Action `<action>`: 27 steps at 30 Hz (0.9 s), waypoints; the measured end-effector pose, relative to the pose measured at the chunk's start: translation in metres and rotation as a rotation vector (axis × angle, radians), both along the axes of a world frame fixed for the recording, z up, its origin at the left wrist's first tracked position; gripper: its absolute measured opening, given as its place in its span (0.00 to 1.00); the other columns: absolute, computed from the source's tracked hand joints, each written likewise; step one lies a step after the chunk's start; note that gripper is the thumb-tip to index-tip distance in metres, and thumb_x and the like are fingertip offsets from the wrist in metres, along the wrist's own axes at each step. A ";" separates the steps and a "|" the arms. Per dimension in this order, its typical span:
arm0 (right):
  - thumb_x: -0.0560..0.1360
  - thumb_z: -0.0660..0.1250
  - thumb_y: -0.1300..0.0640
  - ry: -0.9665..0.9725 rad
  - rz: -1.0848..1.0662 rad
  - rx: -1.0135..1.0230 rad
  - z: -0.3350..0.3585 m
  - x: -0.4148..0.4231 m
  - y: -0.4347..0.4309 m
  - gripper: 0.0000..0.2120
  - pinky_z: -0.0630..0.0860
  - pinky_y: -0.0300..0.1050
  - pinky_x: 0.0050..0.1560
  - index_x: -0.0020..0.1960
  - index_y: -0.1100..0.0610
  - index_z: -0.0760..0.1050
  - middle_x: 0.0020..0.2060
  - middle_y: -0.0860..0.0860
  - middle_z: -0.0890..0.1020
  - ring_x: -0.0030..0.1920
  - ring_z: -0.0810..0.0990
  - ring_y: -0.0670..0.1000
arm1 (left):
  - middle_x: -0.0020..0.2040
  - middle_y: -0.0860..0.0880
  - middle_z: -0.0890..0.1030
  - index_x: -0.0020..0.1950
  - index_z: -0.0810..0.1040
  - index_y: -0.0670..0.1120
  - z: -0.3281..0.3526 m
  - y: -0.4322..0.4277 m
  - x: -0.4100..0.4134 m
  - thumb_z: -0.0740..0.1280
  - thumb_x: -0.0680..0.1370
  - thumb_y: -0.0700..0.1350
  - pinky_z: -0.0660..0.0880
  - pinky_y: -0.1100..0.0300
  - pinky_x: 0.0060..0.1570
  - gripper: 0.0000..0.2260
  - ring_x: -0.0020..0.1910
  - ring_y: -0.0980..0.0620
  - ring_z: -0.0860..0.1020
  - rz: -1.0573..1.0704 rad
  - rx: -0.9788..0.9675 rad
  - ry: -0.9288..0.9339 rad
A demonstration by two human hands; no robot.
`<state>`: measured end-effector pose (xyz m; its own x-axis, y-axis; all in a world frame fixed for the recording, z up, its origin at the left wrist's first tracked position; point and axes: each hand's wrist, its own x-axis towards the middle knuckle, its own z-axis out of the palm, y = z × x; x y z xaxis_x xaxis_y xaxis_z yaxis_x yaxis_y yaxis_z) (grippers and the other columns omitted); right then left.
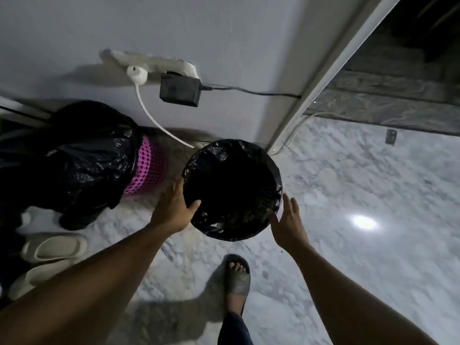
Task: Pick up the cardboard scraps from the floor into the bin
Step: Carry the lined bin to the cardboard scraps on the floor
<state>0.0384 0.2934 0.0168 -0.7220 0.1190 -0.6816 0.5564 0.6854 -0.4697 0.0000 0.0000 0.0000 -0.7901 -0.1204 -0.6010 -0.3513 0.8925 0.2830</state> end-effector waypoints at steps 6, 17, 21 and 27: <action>0.78 0.62 0.61 0.095 -0.060 -0.079 -0.040 -0.031 -0.006 0.37 0.74 0.54 0.55 0.80 0.46 0.49 0.71 0.57 0.68 0.66 0.71 0.61 | 0.79 0.38 0.56 0.81 0.43 0.48 -0.050 -0.005 -0.008 0.70 0.75 0.58 0.62 0.46 0.71 0.46 0.76 0.40 0.58 -0.007 0.146 0.035; 0.76 0.67 0.58 0.053 -0.181 -0.045 -0.047 -0.012 -0.015 0.41 0.71 0.45 0.39 0.79 0.41 0.47 0.54 0.50 0.66 0.39 0.71 0.47 | 0.60 0.44 0.63 0.81 0.40 0.50 -0.041 -0.011 0.030 0.53 0.50 0.84 0.72 0.56 0.42 0.67 0.50 0.49 0.70 0.096 0.322 0.035; 0.75 0.70 0.56 0.066 -0.161 -0.010 -0.002 -0.008 -0.022 0.42 0.68 0.39 0.29 0.77 0.38 0.47 0.52 0.49 0.65 0.34 0.69 0.41 | 0.55 0.47 0.64 0.80 0.38 0.53 0.006 -0.025 0.039 0.53 0.51 0.84 0.79 0.56 0.40 0.66 0.44 0.52 0.73 0.077 0.334 0.017; 0.75 0.68 0.52 0.108 -0.183 0.007 0.093 0.007 -0.036 0.41 0.79 0.50 0.33 0.75 0.33 0.44 0.50 0.50 0.66 0.33 0.76 0.52 | 0.70 0.59 0.52 0.79 0.36 0.59 0.110 -0.036 0.044 0.56 0.53 0.83 0.69 0.61 0.58 0.62 0.66 0.65 0.57 0.055 0.436 0.099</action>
